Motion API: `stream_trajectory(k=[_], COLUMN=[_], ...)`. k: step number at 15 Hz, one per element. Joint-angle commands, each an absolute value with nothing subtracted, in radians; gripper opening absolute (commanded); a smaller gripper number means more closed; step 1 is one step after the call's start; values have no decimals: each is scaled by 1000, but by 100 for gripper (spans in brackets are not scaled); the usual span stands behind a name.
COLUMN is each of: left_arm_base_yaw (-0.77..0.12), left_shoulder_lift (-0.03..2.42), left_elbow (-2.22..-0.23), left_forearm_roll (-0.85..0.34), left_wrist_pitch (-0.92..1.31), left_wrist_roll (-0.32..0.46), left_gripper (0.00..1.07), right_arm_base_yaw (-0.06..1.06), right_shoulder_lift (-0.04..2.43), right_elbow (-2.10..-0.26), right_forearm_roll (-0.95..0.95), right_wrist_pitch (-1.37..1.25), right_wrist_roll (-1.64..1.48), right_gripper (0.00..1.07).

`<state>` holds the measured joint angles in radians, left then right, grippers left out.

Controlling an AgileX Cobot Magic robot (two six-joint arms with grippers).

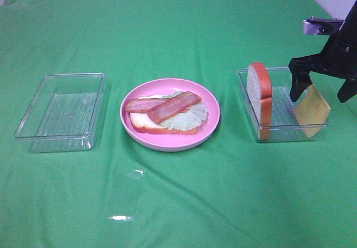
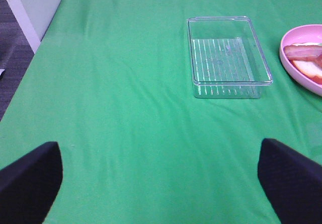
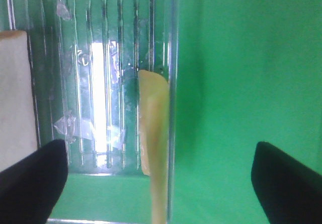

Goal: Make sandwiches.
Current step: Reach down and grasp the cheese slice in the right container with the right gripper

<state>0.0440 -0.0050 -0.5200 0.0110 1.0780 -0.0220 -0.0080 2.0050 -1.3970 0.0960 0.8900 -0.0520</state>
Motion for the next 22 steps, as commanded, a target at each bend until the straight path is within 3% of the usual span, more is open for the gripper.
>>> stream_trajectory(k=[1,11,18,22], left_arm_base_yaw=[45,45,45,45], left_shoulder_lift=[-20,-20,-20,-20], left_elbow=[-516,-516,-516,-516], left_forearm_roll=[8,8,8,8], left_wrist_pitch=[1073,1073,1073,1073], left_wrist_roll=[-20,-20,-20,-20], left_gripper=[98,98,98,98], right_arm_base_yaw=[-10,-10,-10,-10], right_shoulder_lift=[2015,2047,2047,2047], right_elbow=[-1391,-1391,-1391,-1396], right_forearm_roll=[86,87,86,81], right_wrist_pitch=[875,883,880,879], right_wrist_roll=[-61,-60,-39,-31], right_gripper=[96,84,33,29])
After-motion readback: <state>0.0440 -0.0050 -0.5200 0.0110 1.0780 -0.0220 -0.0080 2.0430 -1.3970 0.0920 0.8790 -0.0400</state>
